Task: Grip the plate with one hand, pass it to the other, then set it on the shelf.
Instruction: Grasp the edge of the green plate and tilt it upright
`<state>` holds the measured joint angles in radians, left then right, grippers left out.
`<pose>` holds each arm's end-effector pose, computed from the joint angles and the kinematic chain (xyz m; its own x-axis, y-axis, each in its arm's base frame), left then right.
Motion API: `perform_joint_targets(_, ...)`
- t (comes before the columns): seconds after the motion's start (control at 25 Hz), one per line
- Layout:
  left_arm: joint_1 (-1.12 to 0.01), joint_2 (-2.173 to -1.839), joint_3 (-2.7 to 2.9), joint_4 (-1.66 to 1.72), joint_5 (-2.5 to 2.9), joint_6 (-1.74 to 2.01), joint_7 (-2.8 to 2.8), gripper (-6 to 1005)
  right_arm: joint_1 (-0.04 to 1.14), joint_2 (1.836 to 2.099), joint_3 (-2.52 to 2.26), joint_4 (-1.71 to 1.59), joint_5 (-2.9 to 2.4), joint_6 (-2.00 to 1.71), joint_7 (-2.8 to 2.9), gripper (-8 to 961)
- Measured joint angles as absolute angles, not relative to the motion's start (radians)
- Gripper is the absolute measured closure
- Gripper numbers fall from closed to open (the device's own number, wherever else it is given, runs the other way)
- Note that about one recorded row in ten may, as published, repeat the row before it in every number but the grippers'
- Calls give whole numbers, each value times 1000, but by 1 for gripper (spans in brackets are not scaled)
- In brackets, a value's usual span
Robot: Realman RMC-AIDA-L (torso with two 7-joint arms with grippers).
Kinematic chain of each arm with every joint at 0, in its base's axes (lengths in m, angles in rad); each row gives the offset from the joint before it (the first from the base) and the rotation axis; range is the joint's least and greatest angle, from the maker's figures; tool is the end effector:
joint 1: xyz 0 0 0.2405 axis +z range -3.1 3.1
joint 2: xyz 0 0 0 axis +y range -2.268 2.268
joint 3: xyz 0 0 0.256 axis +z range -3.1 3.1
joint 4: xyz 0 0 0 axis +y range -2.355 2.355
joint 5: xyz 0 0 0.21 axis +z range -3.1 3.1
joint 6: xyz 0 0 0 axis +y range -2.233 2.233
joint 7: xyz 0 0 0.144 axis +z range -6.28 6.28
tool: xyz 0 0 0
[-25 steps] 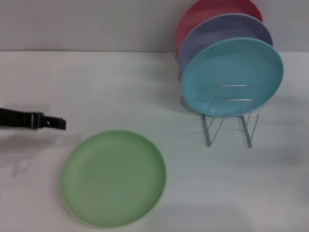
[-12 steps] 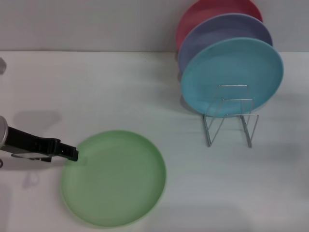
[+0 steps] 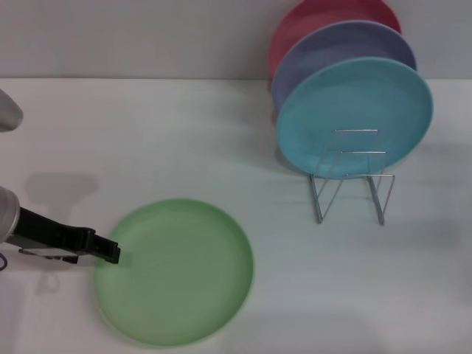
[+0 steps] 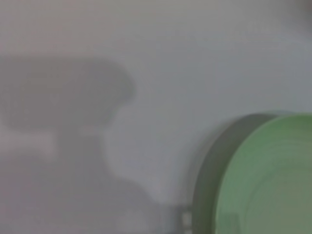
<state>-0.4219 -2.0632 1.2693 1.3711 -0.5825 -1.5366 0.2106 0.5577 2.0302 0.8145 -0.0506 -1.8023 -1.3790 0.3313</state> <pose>-0.2434 0.3306 0.0259 0.2994 0.9487 0.1012 0.8641 -0.2247 -0.4503 0.3509 0.3476 0.0983 0.5914 0.3621 -0.7205 -0.8033 0.1864 -0.5657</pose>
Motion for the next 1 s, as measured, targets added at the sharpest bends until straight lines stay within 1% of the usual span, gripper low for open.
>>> perform_joint_targets(1.0, -447, -2063, 1300, 1295, -554, -1512, 220, 293, 555, 2031, 815, -51, -1802, -1379, 331, 319)
